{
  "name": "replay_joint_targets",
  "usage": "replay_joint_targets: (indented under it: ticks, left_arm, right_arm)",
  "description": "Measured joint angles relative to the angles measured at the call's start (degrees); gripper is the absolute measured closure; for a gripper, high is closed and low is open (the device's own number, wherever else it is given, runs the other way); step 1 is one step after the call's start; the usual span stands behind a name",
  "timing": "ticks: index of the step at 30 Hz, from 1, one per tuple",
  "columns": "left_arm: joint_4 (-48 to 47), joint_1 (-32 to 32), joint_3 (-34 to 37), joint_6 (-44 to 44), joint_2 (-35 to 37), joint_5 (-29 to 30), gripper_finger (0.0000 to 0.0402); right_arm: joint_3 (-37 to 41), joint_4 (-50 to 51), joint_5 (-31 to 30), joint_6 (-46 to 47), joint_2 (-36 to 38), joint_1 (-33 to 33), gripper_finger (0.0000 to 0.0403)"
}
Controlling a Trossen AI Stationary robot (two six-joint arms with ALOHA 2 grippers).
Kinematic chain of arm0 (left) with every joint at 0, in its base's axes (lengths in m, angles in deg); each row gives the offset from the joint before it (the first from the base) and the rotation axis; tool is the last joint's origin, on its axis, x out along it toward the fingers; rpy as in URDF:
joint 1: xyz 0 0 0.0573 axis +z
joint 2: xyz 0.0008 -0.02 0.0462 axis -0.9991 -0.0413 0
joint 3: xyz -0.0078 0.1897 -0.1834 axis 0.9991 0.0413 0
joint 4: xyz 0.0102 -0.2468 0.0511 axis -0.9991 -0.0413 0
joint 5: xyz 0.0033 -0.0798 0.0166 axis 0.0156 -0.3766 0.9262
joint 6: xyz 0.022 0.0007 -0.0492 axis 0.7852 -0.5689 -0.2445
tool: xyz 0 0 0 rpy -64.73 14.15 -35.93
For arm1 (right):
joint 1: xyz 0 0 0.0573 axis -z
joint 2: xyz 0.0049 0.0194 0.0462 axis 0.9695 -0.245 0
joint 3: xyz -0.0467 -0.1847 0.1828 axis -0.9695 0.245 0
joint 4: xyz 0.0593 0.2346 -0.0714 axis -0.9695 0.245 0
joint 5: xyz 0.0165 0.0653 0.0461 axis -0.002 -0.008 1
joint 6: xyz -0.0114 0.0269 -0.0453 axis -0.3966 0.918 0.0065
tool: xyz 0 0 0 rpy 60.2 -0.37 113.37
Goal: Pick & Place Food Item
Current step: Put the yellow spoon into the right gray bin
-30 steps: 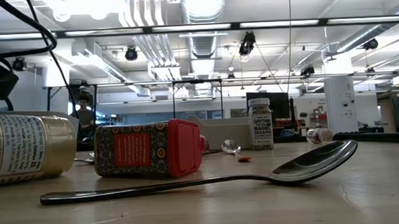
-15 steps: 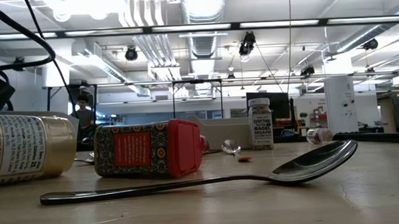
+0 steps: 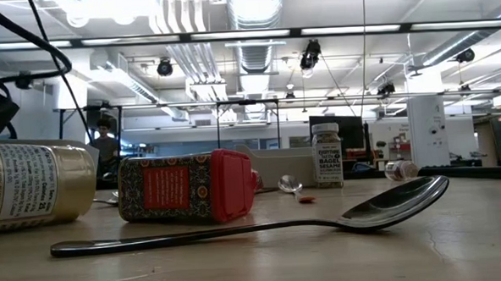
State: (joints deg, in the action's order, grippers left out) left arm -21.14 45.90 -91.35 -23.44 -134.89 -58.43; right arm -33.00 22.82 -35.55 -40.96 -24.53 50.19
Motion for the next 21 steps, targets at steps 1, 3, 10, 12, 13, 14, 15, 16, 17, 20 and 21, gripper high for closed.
replay_joint_targets:
  ticks: [1,3,10,12,13,14,15,16,17,20,21]
  left_arm:
    - [-1.8,0.0,-0.7,0.8,0.2,0.7,0.0378]
    - [-4.9,0.0,-2.3,1.9,0.9,1.5,0.0378]
    - [-11.5,-0.1,-6.2,2.4,4.0,3.9,0.0378]
    - [-11.6,0.0,-7.3,3.6,5.1,6.3,0.0378]
    - [-11.6,0.0,-7.9,4.5,5.8,7.6,0.0378]
    - [-12.0,0.2,-8.7,5.4,6.7,9.4,0.0378]
    - [-12.5,0.3,-9.7,6.3,7.7,11.4,0.0378]
    - [-13.5,0.5,-10.8,7.1,8.6,13.7,0.0378]
    - [-14.7,0.8,-11.9,8.1,9.5,16.1,0.0378]
    - [-19.5,2.4,-16.4,12.8,12.1,25.2,0.0378]
    - [-20.7,3.5,-18.0,15.3,13.0,28.6,0.0378]
  right_arm:
    - [0.0,0.0,0.0,0.0,0.0,0.0,0.006]
    - [0.0,0.0,0.0,0.0,0.0,0.0,0.006]
    - [0.0,0.0,0.0,0.0,0.0,0.0,0.006]
    - [0.0,0.0,0.0,0.0,0.0,0.0,0.006]
    - [0.0,0.0,0.0,0.0,0.0,0.0,0.006]
    - [0.0,0.0,0.0,-0.1,0.0,0.0,0.006]
    - [0.0,0.0,0.0,-0.2,0.0,0.0,0.006]
    - [0.0,0.0,0.0,-0.2,0.0,0.0,0.006]
    - [0.0,0.0,0.0,-0.2,0.0,0.0,0.006]
    - [0.0,0.0,0.0,-0.8,0.0,0.1,0.006]
    - [0.0,-0.1,-0.2,-1.4,0.0,0.2,0.006]
